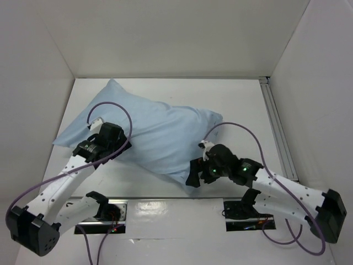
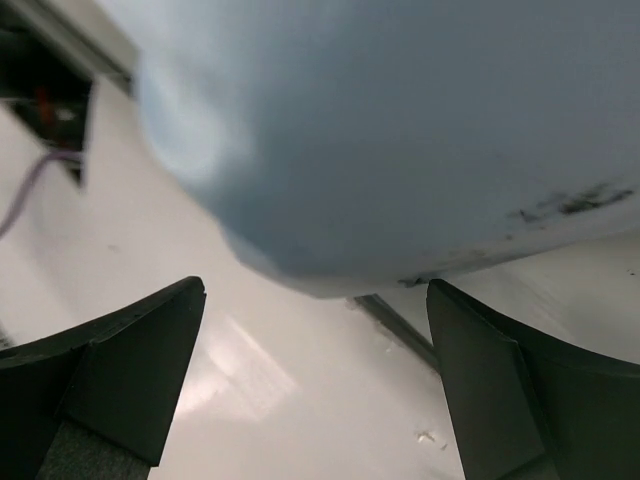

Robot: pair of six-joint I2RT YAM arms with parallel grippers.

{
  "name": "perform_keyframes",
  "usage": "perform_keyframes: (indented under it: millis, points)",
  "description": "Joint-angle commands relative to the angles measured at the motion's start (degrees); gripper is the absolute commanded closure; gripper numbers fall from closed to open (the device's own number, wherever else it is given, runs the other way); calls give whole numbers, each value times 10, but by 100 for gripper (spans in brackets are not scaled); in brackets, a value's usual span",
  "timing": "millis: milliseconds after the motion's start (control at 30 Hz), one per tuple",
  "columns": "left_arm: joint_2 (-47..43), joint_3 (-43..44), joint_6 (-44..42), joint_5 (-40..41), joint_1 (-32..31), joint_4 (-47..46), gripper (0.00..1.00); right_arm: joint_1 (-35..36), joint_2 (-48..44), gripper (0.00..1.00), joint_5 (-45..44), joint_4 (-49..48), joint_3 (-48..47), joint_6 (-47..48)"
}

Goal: Put the pillow into the pillowcase

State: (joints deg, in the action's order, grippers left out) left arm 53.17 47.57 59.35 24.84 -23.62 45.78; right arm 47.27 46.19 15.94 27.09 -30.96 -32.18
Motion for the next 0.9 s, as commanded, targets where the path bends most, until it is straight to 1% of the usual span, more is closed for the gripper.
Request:
perform_keyframes:
  millis: [0, 33, 67, 100, 133, 167, 200, 233, 267, 300, 367, 433, 467, 533, 567, 600, 633, 667, 700, 733, 800, 867]
  points:
    - [47, -16, -32, -36, 39, -132, 0, 90, 72, 1, -187, -59, -15, -49]
    - [61, -27, -41, -47, 48, -157, 0, 100, 87, 1, -209, -80, -21, -56]
    - [75, -33, -48, -57, 57, -204, 0, 106, 101, 2, -230, -93, -21, -64]
    - [90, -33, -63, -87, 79, -221, 5, 106, 115, 8, -258, -109, -21, -71]
    - [114, -33, -76, -103, 88, -237, 14, 100, 142, 17, -270, -141, -21, -78]
    - [125, -26, -85, -113, 95, -249, 26, 95, 152, 42, -281, -154, -28, -78]
    - [131, -19, -85, -113, 100, -249, 41, 88, 161, 58, -297, -164, -28, -78]
    - [131, -11, -91, -113, 109, -249, 62, 71, 168, 74, -303, -165, -39, -78]
    - [136, 10, -99, -113, 114, -242, 98, 63, 168, 88, -303, -165, -58, -68]
    - [136, 24, -109, -113, 121, -235, 100, 56, 168, 100, -303, -158, -70, -60]
    - [126, 71, -138, -119, 134, -207, 100, 44, 138, 100, -303, -128, -92, -23]
    - [99, 102, -171, -114, 134, -182, 100, 44, 107, 100, -314, -92, -134, 9]
    - [86, 134, -179, -114, 134, -172, 100, 44, 74, 100, -314, -52, -166, 19]
    - [46, 167, -198, -125, 134, -153, 100, 44, 44, 100, -307, -5, -205, 41]
    - [32, 202, -208, -134, 134, -125, 100, 44, 20, 100, -307, 48, -245, 41]
    - [19, 219, -215, -139, 134, -110, 100, 44, 9, 100, -302, 73, -263, 41]
    - [-8, 254, -215, -148, 134, -78, 100, 44, -7, 100, -287, 121, -299, 48]
    - [-18, 275, -222, -156, 134, -77, 100, 44, -15, 100, -287, 145, -299, 49]
    - [-27, 295, -222, -163, 129, -41, 100, 44, -21, 100, -278, 164, -332, 41]
    - [-33, 315, -222, -172, 129, -26, 100, 44, -21, 100, -271, 183, -347, 41]
    - [-33, 367, -229, -204, 129, -9, 100, 44, -27, 100, -265, 226, -385, 9]
    - [-4, 401, -229, -236, 129, 11, 100, 44, -27, 100, -281, 239, -390, -17]
